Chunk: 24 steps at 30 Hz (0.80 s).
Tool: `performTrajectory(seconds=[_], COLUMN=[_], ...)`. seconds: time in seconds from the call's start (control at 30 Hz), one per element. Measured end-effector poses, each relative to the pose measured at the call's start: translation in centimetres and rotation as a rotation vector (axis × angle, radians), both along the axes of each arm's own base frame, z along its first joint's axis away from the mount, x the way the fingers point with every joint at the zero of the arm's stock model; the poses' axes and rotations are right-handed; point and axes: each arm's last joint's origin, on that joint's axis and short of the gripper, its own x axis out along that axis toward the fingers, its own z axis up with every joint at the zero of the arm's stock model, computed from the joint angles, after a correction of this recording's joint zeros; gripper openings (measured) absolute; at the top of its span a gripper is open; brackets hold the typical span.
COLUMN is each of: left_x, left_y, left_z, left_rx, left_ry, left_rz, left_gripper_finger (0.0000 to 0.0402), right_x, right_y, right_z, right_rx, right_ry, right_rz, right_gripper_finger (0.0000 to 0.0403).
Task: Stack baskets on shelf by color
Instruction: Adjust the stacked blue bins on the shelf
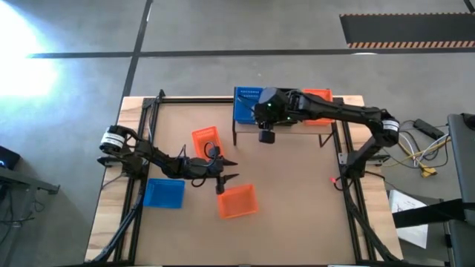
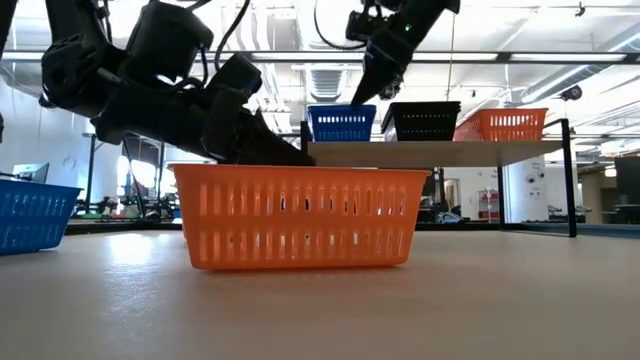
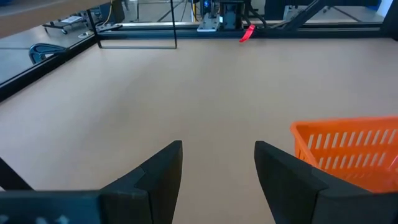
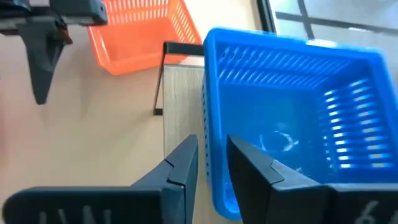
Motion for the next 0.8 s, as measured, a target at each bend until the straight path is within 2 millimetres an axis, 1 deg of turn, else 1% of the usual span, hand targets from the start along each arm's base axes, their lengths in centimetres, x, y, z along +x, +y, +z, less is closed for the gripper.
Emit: performTrajectory(seconds=[0.1,0.23,0.33,0.37,0.47,0.57,0.67,0.73,0.8], left_x=[0.1,0.3,0.4,0.4,0.4,0.3,0.2,0.2,0.1], left_y=[0.0,-0.1,-0.1,-0.1,-0.1,-0.1,-0.1,-0.1,-0.2], left_z=[0.1,0.3,1.1,1.5,2.5,2.8,3.0,3.0,3.0], left_rx=[-0.001,-0.003,-0.043,-0.06,-0.033,0.037,0.045,0.033,0.032], left_ry=[-0.006,-0.014,-0.047,-0.066,-0.096,-0.097,-0.103,-0.104,-0.099], left_rz=[0.0,-0.001,0.005,0.004,-0.018,-0.032,-0.033,-0.032,-0.035], left_gripper_finger=[0.0185,0.0185,0.0185,0.0185,0.0185,0.0185,0.0185,0.0185,0.0185], right_x=[0.4,0.5,0.6,0.5,0.3,0.3,0.2,0.1,0.0], right_y=[-0.1,0.1,0.5,0.7,1.1,1.1,1.1,1.1,1.1], right_z=[-0.8,-0.9,-0.8,-0.8,-0.5,-0.5,-0.7,-0.8,-0.9], right_rx=[0.007,0.002,0.008,0.004,-0.012,-0.022,-0.032,-0.039,-0.044], right_ry=[0.023,0.026,0.03,0.035,0.048,0.048,0.059,0.073,0.092], right_rz=[0.0,0.013,0.02,0.029,0.064,0.075,0.077,0.068,0.06], right_gripper_finger=[0.0065,0.004,0.0017,0.0015,0.0015,0.0016,0.0016,0.0023,0.0038])
